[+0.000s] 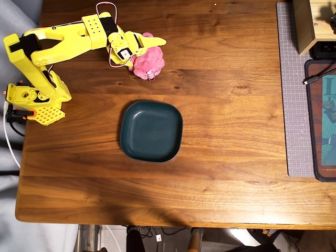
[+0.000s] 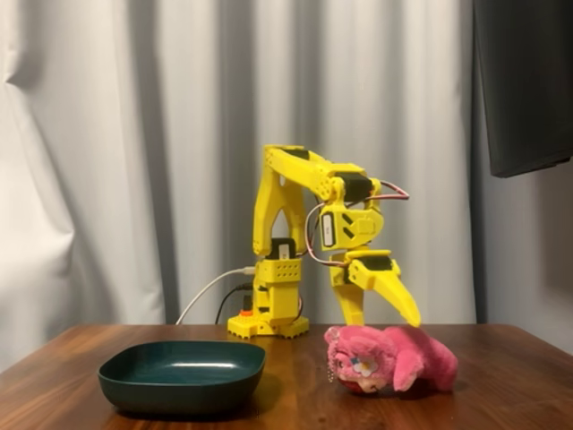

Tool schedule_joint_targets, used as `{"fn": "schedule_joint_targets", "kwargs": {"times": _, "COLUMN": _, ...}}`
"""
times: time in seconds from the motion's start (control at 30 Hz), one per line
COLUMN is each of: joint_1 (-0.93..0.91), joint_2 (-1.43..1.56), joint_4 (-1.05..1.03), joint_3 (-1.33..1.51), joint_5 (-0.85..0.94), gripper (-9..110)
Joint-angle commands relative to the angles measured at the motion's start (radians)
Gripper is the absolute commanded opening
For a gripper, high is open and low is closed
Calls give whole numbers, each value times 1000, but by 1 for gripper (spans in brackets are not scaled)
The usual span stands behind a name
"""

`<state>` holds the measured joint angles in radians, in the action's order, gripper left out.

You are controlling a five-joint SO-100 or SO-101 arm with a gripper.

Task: Grasp a strawberry bear and put it in the bin.

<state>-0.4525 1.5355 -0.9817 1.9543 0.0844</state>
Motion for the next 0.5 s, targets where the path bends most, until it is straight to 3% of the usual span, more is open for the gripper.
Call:
{"fn": "schedule_joint_targets", "kwargs": {"times": 0.0, "joint_1": -11, "joint_2": -2, "joint_4": 14, "joint_3": -32, "joint_5": -15, "gripper": 49}}
{"fn": "schedule_joint_targets", "kwargs": {"times": 0.47, "joint_1": 5, "joint_2": -54, "joint_4": 48, "joint_3": -31, "joint_5": -29, "gripper": 44}}
